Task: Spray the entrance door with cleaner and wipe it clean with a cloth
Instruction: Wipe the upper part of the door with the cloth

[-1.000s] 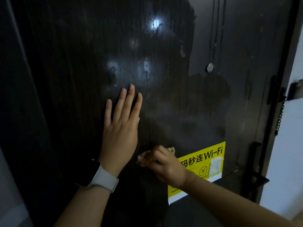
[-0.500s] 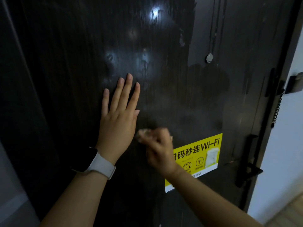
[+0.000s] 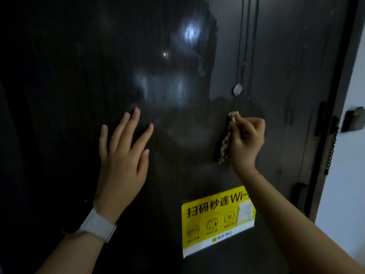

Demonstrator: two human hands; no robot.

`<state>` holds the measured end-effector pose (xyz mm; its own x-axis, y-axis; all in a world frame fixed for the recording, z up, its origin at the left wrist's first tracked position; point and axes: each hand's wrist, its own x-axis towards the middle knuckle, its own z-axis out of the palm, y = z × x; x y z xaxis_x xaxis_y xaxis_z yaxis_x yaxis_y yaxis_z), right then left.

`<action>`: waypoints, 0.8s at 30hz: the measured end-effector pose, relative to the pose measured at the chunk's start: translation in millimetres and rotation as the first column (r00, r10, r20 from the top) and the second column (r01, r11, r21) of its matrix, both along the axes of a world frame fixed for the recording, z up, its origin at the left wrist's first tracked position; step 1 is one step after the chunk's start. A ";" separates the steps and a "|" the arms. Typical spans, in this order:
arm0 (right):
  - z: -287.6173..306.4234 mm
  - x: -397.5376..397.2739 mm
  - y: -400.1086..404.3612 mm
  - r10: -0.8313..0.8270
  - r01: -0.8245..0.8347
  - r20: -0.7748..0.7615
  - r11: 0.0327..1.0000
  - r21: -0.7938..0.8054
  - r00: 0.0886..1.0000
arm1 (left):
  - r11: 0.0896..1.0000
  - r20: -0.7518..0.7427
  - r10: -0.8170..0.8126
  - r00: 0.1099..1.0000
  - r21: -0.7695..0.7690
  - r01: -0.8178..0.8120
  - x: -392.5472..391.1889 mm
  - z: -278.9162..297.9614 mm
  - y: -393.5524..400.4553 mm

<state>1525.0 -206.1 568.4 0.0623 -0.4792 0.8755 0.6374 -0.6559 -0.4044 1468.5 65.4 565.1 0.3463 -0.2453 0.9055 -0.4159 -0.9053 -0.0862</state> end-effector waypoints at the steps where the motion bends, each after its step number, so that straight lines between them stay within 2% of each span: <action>1: 10.4 2.8 -4.6 0.014 -0.014 0.025 1.000 0.025 1.000 | 1.000 0.027 -0.016 1.000 0.016 0.016 -0.6 1.8 -5.0; 3: 24.9 8.2 -8.5 0.030 -0.028 0.045 0.999 -0.029 0.999 | 0.997 0.076 -0.042 0.996 0.073 0.037 -0.2 10.0 -20.9; 5: 34.2 8.0 -6.3 -0.008 0.028 0.084 0.969 -0.244 0.996 | 0.995 0.102 -0.054 0.993 0.093 0.044 3.2 24.9 -42.4; 7: 36.7 9.6 -11.9 0.015 0.049 0.132 0.881 -0.471 0.991 | 0.996 0.120 -0.049 0.992 0.087 0.038 11.0 45.7 -65.1; 8: 37.2 11.7 -18.7 0.033 0.049 0.143 0.844 -0.534 0.989 | 0.996 0.135 -0.038 0.990 0.090 0.026 15.8 57.2 -75.8; 10: 37.9 17.2 -37.4 0.049 0.047 0.162 0.839 -0.543 0.986 | 0.996 0.160 0.006 0.987 0.087 -0.020 26.8 80.6 -94.8; 12: 38.0 24.3 -59.0 0.045 0.048 0.182 0.878 -0.477 0.982 | 0.994 0.144 0.085 0.986 0.056 -0.094 37.0 98.7 -110.0; 16: 52.7 30.2 -85.3 0.063 0.035 0.198 0.891 -0.454 0.978 | 0.953 0.130 0.281 0.951 0.076 -0.292 50.6 105.1 -122.4; 21: 93.9 30.9 -86.9 0.063 0.051 0.194 0.846 -0.530 0.979 | 0.932 0.152 0.335 0.930 0.092 -0.351 53.8 103.1 -120.7; 24: 88.5 34.5 -89.4 0.036 0.097 0.215 0.811 -0.577 0.976 | 0.932 0.150 0.335 0.930 0.094 -0.351 53.5 103.4 -121.2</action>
